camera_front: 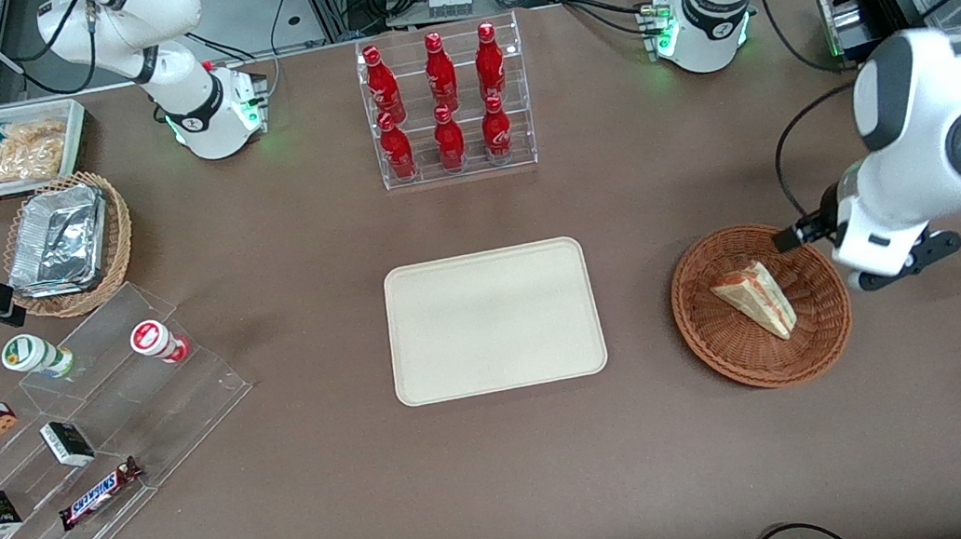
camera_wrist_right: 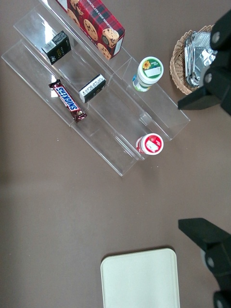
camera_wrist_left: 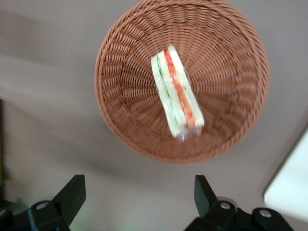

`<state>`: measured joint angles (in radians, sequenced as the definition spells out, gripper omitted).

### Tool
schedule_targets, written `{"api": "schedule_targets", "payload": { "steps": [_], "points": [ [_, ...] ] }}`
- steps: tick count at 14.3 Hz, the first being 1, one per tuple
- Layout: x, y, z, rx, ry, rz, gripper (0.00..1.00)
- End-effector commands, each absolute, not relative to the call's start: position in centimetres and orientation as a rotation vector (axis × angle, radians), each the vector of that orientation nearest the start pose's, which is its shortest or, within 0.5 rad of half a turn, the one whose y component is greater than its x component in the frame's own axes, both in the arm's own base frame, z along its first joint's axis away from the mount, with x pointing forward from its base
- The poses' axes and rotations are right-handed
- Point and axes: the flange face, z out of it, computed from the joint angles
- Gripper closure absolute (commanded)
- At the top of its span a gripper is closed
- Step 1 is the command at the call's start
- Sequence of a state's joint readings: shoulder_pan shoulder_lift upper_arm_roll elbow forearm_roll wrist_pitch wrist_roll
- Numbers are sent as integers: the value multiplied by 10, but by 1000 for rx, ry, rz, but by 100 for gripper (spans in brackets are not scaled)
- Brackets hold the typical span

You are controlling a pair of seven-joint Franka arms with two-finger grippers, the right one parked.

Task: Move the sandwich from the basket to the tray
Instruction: 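Move the left gripper over the sandwich in the wicker basket, then lower the left gripper and close it on the wrapped sandwich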

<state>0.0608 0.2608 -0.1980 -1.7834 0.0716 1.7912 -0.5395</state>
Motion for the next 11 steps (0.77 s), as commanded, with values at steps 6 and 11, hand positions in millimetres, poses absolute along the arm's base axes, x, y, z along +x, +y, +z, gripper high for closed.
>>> {"api": "schedule_targets", "payload": {
  "steps": [6,11],
  "points": [
    [625,-70,274,-2894,-943,347,0],
    [624,-70,236,-2867,-1007,382,0]
  ]
}}
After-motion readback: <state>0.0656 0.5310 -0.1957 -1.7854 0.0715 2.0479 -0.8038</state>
